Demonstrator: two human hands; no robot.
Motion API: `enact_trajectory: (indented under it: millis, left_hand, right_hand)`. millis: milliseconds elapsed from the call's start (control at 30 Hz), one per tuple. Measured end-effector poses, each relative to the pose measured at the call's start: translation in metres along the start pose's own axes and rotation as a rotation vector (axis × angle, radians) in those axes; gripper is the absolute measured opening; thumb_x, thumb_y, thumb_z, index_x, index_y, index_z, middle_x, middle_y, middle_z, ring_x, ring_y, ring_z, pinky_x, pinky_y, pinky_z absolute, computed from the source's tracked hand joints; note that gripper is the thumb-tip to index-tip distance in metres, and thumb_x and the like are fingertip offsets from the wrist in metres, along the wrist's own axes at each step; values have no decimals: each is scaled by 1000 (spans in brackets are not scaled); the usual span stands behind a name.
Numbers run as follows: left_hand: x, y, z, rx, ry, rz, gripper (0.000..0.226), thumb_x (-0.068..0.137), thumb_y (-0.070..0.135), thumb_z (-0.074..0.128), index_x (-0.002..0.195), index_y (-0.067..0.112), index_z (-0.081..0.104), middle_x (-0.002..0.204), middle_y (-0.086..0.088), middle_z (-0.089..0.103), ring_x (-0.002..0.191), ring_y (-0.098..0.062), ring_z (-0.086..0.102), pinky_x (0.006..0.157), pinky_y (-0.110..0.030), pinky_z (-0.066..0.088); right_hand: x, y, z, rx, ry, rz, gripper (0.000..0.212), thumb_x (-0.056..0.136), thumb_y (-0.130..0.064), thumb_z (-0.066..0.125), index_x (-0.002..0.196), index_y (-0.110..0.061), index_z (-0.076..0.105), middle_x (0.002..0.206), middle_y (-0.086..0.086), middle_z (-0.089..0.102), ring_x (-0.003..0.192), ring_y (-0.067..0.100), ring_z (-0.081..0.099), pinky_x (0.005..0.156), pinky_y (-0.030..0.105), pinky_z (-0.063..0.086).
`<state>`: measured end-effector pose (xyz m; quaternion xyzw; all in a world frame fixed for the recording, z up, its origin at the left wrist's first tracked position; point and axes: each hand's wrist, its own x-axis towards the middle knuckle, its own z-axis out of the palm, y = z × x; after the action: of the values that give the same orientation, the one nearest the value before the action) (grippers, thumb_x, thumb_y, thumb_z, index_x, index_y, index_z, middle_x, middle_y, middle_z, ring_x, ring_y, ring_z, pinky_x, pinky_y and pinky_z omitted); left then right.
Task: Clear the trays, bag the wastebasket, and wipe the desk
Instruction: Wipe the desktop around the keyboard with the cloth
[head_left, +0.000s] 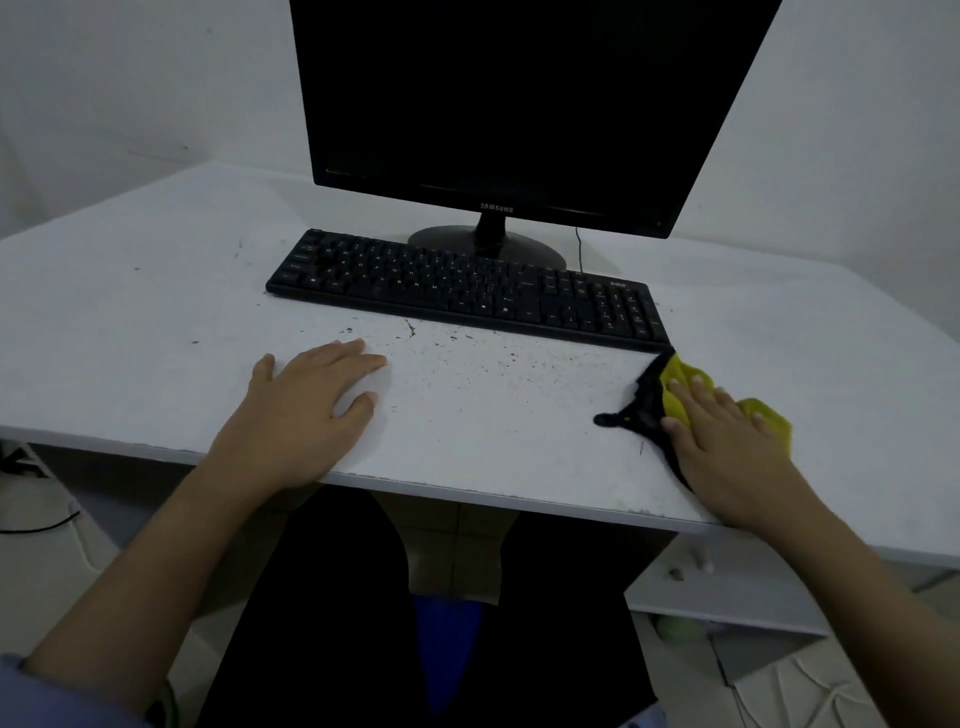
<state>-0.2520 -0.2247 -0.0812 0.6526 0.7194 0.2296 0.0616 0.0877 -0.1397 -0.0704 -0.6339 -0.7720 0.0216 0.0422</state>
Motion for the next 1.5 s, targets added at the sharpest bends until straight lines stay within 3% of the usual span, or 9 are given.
enact_trajectory:
  millis: [167, 333, 533, 667, 767, 967, 1100, 1233, 1500]
  left_hand:
    - [1, 2, 0, 3, 11, -11, 43, 95, 32, 38, 137, 35, 37, 152, 11, 28, 140, -9, 22, 116, -51, 4]
    - [0, 3, 1, 9, 27, -13, 43, 95, 32, 39, 137, 35, 38, 152, 10, 29, 140, -9, 23, 116, -50, 5]
    - [0, -3, -9, 40, 83, 60, 47, 89, 44, 36, 134, 33, 45, 148, 10, 36, 134, -14, 36, 115, -48, 16]
    - [3, -32, -35, 103, 157, 102, 54, 81, 52, 31, 123, 28, 57, 135, 3, 54, 119, -23, 52, 105, -49, 34]
    - [4, -72, -54, 172, 217, 40, 54, 80, 52, 33, 114, 22, 64, 123, -3, 63, 108, -29, 58, 94, -44, 40]
    - [-1, -144, -74, 153, 235, -153, 59, 80, 60, 34, 121, 25, 59, 131, -3, 58, 123, -27, 48, 104, -50, 32]
    - [3, -150, -66, 123, 156, -143, 56, 78, 69, 30, 126, 44, 43, 143, 5, 45, 136, -19, 32, 110, -52, 16]
    - [2, -148, -65, 62, 248, -180, 60, 82, 63, 32, 129, 30, 50, 140, -1, 49, 131, -26, 40, 111, -53, 22]
    - [2, -146, -64, 7, 292, -197, 60, 88, 54, 21, 119, 22, 61, 133, -3, 56, 123, -27, 48, 106, -44, 31]
  right_hand:
    - [19, -40, 0, 2, 19, -123, 52, 99, -37, 21, 148, -24, 13, 158, 5, 8, 146, 23, 9, 116, 42, 6]
    - [-4, -87, 6, 81, -12, -424, 50, 99, -39, 21, 147, -32, 11, 158, -4, 4, 146, 16, 1, 117, 35, -3]
    - [-11, -62, -2, 55, -108, -581, 63, 86, -63, 0, 145, -39, 3, 156, -15, 0, 144, 5, -5, 112, 22, -9]
    - [-11, -47, -9, -118, -86, -592, 81, 71, -68, -21, 145, -41, -2, 153, -21, -3, 143, 1, -6, 116, 37, -10]
    - [-8, -47, -16, -220, -95, -597, 75, 75, -68, -6, 145, -40, -6, 151, -24, -10, 141, -1, -15, 115, 50, -15]
    - [12, -84, -10, -61, -180, -654, 74, 74, -63, -2, 144, -41, -14, 152, -21, -17, 139, -6, -18, 113, 31, -16]
    - [21, -125, -1, -48, -138, -707, 78, 75, -62, -3, 147, -32, -10, 155, -14, -15, 143, 2, -13, 113, 32, -15]
    - [28, -179, 7, -34, -128, -760, 75, 85, -59, 9, 149, -22, -4, 158, -2, -8, 145, 10, -8, 117, 39, -12]
    - [61, -280, 24, 33, -113, -794, 79, 91, -60, 22, 149, -12, 1, 158, 10, -1, 146, 19, -1, 119, 36, -3]
